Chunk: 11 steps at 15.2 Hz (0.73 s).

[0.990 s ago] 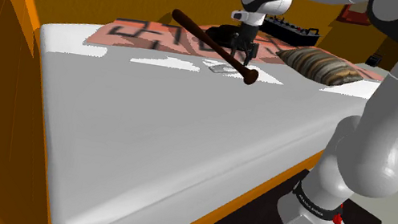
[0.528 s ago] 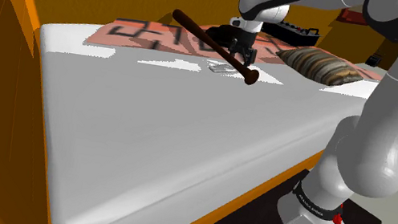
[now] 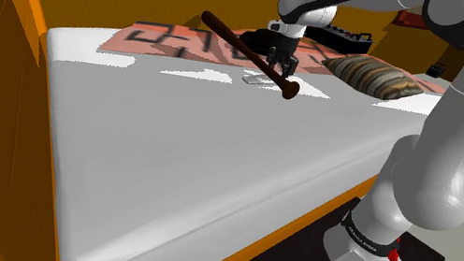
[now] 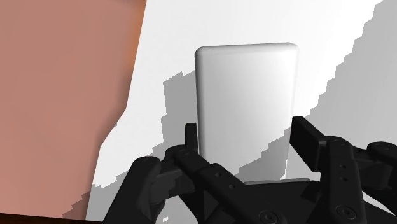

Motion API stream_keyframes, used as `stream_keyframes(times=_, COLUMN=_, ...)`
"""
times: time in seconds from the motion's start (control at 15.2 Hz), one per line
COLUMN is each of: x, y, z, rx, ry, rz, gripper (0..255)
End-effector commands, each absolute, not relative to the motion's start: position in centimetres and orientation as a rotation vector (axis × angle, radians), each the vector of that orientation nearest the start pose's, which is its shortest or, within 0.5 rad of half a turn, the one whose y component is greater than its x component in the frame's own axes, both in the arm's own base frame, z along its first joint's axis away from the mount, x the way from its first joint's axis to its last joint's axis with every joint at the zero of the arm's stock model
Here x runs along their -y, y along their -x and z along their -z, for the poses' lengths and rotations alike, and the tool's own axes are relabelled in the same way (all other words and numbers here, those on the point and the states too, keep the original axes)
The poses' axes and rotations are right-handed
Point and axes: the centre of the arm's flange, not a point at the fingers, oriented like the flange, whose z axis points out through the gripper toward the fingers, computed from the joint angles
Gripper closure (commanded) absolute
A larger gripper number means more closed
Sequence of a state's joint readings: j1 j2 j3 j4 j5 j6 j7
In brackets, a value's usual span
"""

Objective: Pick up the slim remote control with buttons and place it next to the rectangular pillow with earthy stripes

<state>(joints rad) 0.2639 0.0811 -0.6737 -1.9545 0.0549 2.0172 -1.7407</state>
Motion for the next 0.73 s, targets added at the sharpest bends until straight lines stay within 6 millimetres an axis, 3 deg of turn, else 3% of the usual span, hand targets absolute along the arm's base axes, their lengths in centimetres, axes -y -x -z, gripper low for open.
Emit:
stream_keyframes(times=0.0, x=21.5, y=-52.9, z=-44.0, rx=1.913, ry=2.48, rz=-0.011, gripper=255)
stream_keyframes(times=0.4, x=21.6, y=-52.8, z=-44.1, rx=1.914, ry=2.48, rz=-0.012, gripper=255)
stream_keyframes(times=0.66, x=21.6, y=-52.8, z=-46.2, rx=1.914, ry=2.48, rz=-0.012, gripper=255)
